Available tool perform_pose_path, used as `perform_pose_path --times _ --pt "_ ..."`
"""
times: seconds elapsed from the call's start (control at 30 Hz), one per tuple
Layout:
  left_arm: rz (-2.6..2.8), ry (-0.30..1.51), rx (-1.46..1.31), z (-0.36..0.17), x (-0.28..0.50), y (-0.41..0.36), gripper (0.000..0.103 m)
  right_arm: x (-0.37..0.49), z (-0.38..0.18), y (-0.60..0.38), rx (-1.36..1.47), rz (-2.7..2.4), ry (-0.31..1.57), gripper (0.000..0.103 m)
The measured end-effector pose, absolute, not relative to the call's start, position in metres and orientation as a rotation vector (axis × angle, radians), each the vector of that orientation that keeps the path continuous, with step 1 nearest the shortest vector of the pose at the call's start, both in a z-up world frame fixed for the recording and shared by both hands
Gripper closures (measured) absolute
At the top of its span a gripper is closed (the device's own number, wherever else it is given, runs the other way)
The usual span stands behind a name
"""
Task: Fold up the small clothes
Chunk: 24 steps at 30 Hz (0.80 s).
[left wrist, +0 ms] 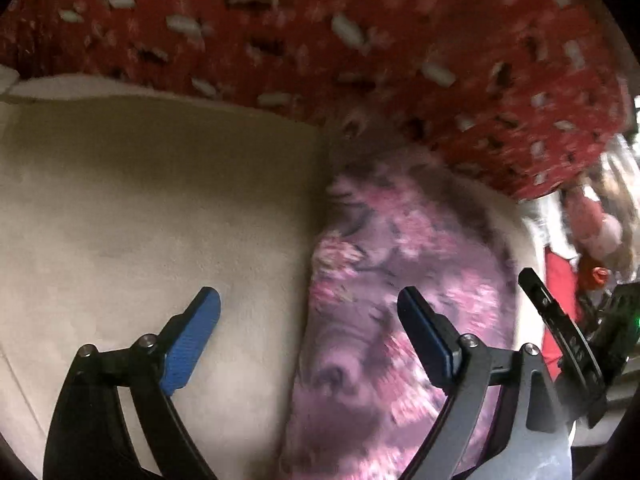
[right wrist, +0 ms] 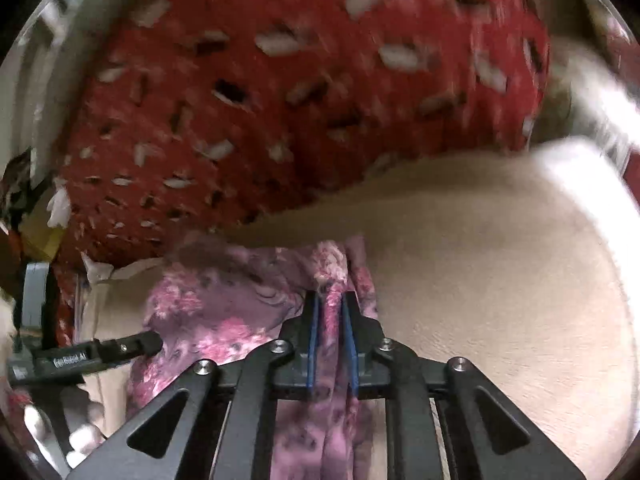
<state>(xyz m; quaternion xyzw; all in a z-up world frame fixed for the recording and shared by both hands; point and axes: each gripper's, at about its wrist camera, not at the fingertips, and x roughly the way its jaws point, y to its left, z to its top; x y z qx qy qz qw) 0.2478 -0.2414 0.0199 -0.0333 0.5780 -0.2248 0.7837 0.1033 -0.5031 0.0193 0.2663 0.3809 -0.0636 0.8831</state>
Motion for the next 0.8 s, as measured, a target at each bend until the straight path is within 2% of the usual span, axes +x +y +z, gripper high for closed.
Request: perform_pose_path --times 0.1,0.17,0.23,0.27,0.3,0.43,0.5,0.57,0.73,0.77,0.8 --pt "-0.498 1.197 -0.084 0.029 0.229 -0.229 0.012 0.081 0.04 -0.487 0.517 -0.008 0.691 0.088" --pt "-0.466 1.235 -0.039 0.012 0.222 -0.23 0.012 0.078 0.03 -0.472 0.463 0.02 0.736 0.084" --pt "-0.449 1.322 -0.011 -0.008 0.22 -0.232 0.011 0.085 0.0 -0.461 0.378 -0.03 0.9 0.088" --pt "-0.454 1.316 -0.039 -0.005 0.217 -0.226 0.012 0.079 0.004 -0.461 0.387 -0.038 0.854 0.088" --pt "-0.46 1.312 -0.053 0.0 0.214 -0.221 0.012 0.076 0.01 -0.462 0.411 -0.042 0.844 0.081" --pt "-0.485 1.259 -0.096 0.017 0.183 -0.197 0.012 0.037 0.037 -0.449 0.457 0.064 0.718 0.08" --pt "-0.457 1.274 -0.039 0.004 0.168 -0.198 0.011 0.027 0.029 -0.439 0.438 0.092 0.744 0.075" --pt "-0.449 1.281 0.014 -0.008 0.16 -0.203 0.011 0.021 0.005 -0.427 0.347 0.057 0.842 0.074" --pt "-0.492 1.258 -0.019 0.016 0.148 -0.191 0.012 -0.012 0.027 -0.447 0.432 0.018 0.762 0.072" --pt "-0.484 1.263 0.002 0.012 0.147 -0.191 0.012 -0.022 0.023 -0.446 0.417 0.017 0.765 0.072" --pt "-0.477 1.284 0.035 0.005 0.146 -0.193 0.011 -0.023 0.016 -0.447 0.392 0.005 0.811 0.068"
